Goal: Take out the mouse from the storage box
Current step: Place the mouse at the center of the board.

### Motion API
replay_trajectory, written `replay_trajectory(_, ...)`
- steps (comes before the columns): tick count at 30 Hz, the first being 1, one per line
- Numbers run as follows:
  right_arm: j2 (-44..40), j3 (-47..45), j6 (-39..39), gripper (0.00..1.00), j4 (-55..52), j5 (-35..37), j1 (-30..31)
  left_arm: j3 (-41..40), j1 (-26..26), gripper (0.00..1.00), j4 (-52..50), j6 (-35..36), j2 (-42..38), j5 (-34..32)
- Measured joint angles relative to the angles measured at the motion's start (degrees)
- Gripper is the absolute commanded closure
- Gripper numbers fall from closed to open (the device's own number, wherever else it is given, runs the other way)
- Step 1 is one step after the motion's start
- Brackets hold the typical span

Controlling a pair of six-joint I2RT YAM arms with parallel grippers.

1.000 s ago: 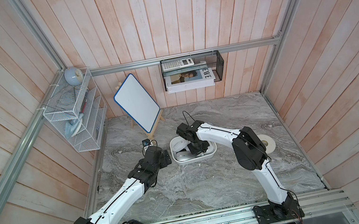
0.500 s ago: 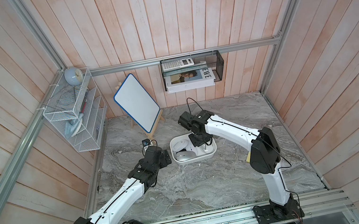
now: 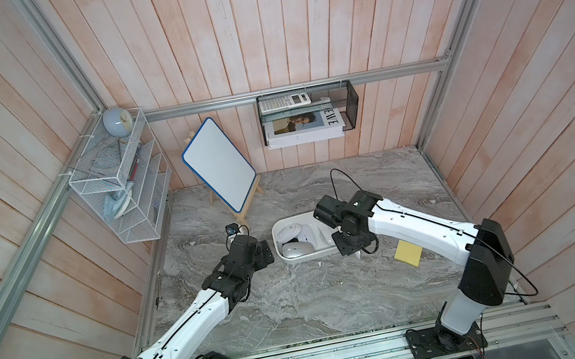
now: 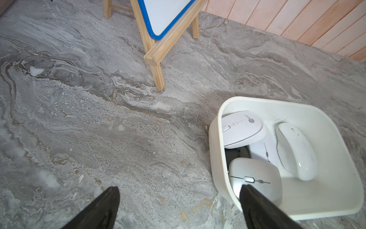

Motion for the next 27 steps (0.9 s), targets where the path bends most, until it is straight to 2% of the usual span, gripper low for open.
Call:
replay_trajectory(6, -7.0, -11.9, 4.5, 0.84, 2.0, -1.0, 0.0, 0.0, -0.3, 0.00, 0.0, -0.3, 0.0, 0.4)
replay_trajectory(11, -6.9, -17.2, 6.9, 0.84, 5.2, -2.1, 0.0, 0.0, -0.4, 0.00, 0.0, -0.3, -0.3, 0.4)
replay_trajectory(27, 5.3, -17.2, 8.1, 0.83, 10.4, -1.6, 0.9, 0.0, -0.4, 0.00, -0.3, -0.2, -1.0, 0.3)
